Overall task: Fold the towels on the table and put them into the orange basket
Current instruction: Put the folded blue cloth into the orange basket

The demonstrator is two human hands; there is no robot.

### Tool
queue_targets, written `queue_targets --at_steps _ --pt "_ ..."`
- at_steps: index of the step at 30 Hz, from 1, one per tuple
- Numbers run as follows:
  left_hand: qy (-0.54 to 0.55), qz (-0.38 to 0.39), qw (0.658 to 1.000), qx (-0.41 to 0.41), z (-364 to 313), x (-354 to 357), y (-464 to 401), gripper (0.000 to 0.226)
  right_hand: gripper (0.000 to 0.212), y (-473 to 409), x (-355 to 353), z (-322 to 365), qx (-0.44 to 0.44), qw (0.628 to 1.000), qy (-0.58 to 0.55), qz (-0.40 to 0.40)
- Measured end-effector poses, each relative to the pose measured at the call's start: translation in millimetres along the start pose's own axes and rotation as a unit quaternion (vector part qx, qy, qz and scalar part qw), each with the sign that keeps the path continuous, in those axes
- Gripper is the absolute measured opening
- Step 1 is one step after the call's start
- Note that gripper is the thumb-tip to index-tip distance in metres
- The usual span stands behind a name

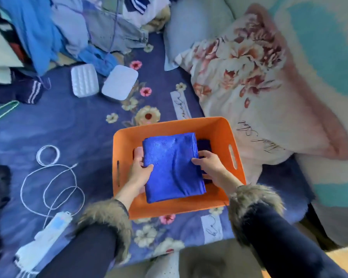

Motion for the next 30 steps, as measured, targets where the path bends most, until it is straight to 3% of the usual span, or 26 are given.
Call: queue_targets --at_steps 5,9,13,17,20,22,23,25,27,28,30 --pt "-0.198 -0.074 0.977 -0.006 31.6 -9.2 -56.2 0.029 0.023 -76.5 55.4 -31.9 0.026 0.997 0.078 0.006" --pt "-0.238 -0.106 0.965 -0.002 48.0 -3.9 -84.3 0.023 0.035 -117.7 83.7 -47.9 0.019 0.991 0.136 0.011" --pt "-0.286 -0.136 0.948 -0.002 46.5 -6.7 -91.0 0.024 0.031 -133.1 102.2 -53.4 0.043 0.991 0.12 0.025" --pt "-0.359 -0.156 0.918 0.06 35.5 1.1 -92.8 0.059 0.031 -135.3 107.3 -55.9 0.057 0.992 0.108 0.016" --pt "-0.472 -0.1 0.859 0.171 41.5 23.7 -92.8 0.085 0.039 -128.1 96.6 -53.0 0.01 0.978 0.205 -0.031" --pt "-0.542 -0.035 0.823 0.167 57.4 34.9 -96.3 0.101 0.052 -115.4 95.1 -41.4 -0.094 0.932 0.347 -0.051" --pt "-0.571 -0.008 0.806 0.155 63.4 38.0 -100.1 0.11 0.064 -106.1 102.6 -32.2 -0.186 0.881 0.433 -0.047" --pt "-0.615 0.022 0.775 0.143 68.5 41.1 -109.6 0.125 0.097 -93.6 128.2 -27.0 -0.358 0.73 0.583 -0.017" --pt "-0.64 0.035 0.754 0.142 70.9 41.7 -118.1 0.134 0.119 -103.1 138.2 -36.9 -0.397 0.631 0.666 0.025" --pt "-0.648 0.037 0.748 0.141 73.2 42.7 -121.9 0.137 0.124 -111.7 136.6 -42.1 -0.377 0.612 0.694 0.046" --pt "-0.658 0.039 0.74 0.137 78.1 46.2 -128.4 0.138 0.126 -126.8 131.2 -49.0 -0.357 0.61 0.705 0.066"
Point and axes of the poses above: each hand's wrist, its own y-axis away from the middle knuckle, its own x-axis out of the palm, z = x × y, the point moved 8 cm from there along -y, towards the middle knuckle, and after that the axes turned 1 degree about -z, right-handed, at the moved point
